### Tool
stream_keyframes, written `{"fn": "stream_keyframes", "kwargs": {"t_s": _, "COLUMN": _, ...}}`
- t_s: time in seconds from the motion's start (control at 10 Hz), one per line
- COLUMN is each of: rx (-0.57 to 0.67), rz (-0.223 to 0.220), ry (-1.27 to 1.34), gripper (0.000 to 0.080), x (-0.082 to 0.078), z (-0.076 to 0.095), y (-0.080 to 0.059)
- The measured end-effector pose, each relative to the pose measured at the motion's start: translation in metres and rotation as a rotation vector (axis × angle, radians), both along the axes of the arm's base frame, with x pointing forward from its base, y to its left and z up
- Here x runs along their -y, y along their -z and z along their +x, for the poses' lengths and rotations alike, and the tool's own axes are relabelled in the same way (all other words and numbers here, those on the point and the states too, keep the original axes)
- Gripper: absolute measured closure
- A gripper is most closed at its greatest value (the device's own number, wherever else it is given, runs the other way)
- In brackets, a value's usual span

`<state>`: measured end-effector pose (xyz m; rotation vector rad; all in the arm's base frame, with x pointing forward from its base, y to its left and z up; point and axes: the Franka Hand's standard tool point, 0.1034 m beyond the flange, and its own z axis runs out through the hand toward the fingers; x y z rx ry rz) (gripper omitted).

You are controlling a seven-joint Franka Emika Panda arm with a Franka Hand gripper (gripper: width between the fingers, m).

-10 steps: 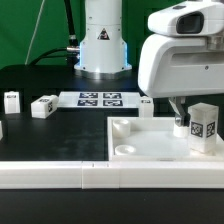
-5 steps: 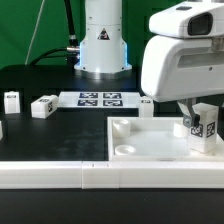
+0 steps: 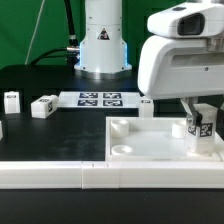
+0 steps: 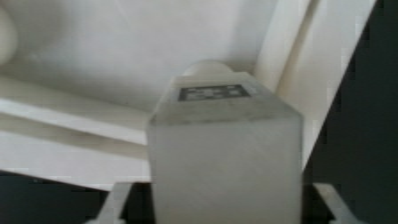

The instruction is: Assemble one leg

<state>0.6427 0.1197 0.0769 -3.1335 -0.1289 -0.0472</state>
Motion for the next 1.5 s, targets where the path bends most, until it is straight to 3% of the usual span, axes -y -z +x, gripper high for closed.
{"fn": "stream_keyframes", "kwargs": {"t_s": 1.0, "rx": -0.002, "rz": 0.052, "ry": 1.115, "gripper": 0.0508, "x": 0.012, "z": 0.001, "y": 0.003}}
{"fn": "stream_keyframes", "kwargs": {"t_s": 1.5, "rx": -0.016, "rz": 0.055, "ry": 1.525, "gripper": 0.0508, "x": 0.013, "z": -0.002, "y": 0.003}}
